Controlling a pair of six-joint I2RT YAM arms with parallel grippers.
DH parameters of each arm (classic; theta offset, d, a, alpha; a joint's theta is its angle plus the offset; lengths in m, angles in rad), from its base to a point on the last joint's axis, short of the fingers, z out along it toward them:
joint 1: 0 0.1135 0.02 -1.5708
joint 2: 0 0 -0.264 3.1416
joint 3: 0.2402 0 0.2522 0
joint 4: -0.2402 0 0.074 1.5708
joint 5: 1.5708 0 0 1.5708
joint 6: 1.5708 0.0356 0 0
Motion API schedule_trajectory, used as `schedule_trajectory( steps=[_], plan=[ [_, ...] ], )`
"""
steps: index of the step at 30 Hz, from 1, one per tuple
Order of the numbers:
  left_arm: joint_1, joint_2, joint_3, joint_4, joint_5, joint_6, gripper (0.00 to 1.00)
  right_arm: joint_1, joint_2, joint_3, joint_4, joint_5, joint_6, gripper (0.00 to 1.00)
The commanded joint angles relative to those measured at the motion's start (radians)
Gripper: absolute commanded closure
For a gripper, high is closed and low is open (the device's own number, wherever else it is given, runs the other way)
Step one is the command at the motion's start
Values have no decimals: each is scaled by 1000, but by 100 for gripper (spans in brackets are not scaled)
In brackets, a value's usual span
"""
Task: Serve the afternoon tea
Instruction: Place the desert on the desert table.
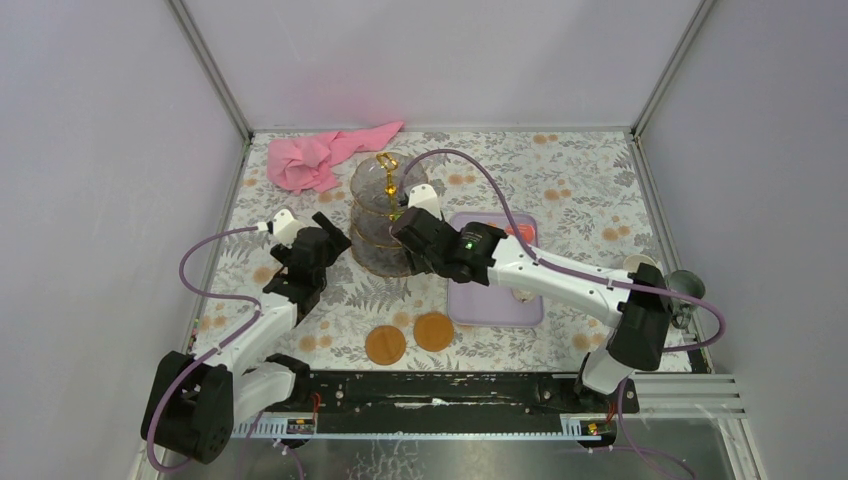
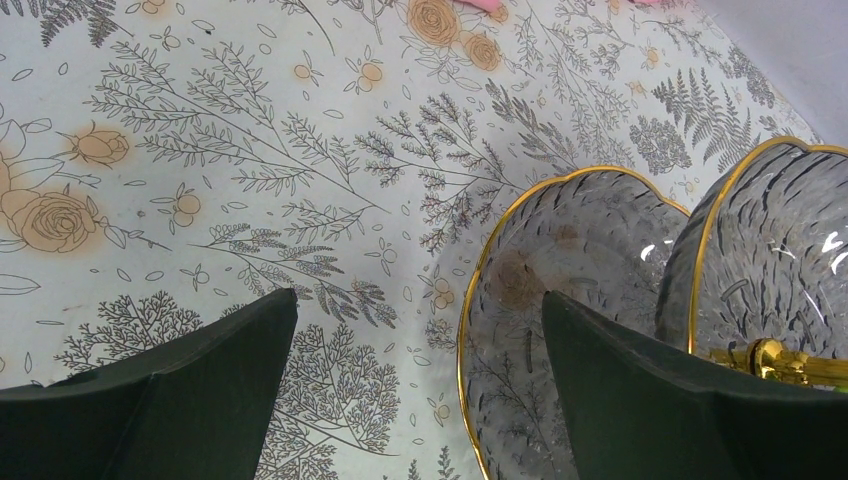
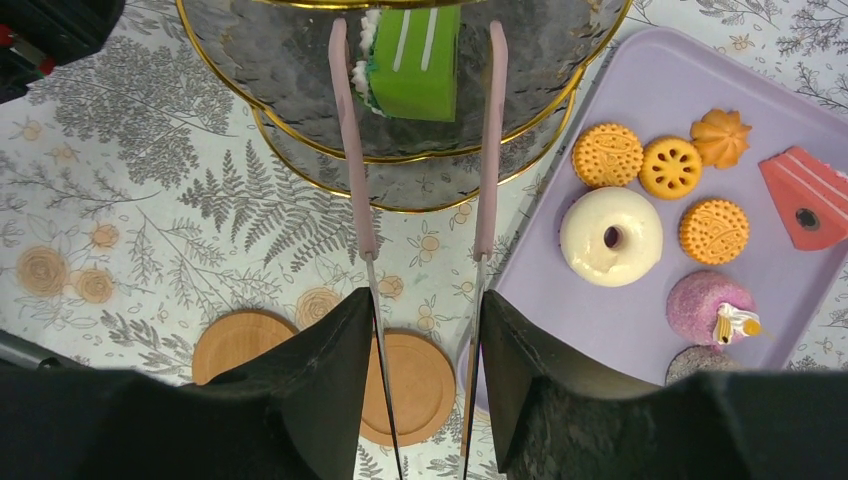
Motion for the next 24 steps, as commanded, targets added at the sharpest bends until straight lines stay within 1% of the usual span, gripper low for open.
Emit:
schedule_trajectory(
  steps=[1, 17, 24],
  plan=[
    [-6, 1, -6, 52, -19, 4, 0, -5, -52, -3, 40, -27, -1, 51],
    [-10, -1, -6, 43, -30, 13, 0, 17, -126, -54, 48, -10, 13, 51],
    [-14, -13, -3, 32, -46, 19, 0, 38, -149, -71, 44, -3, 16, 53]
  ],
)
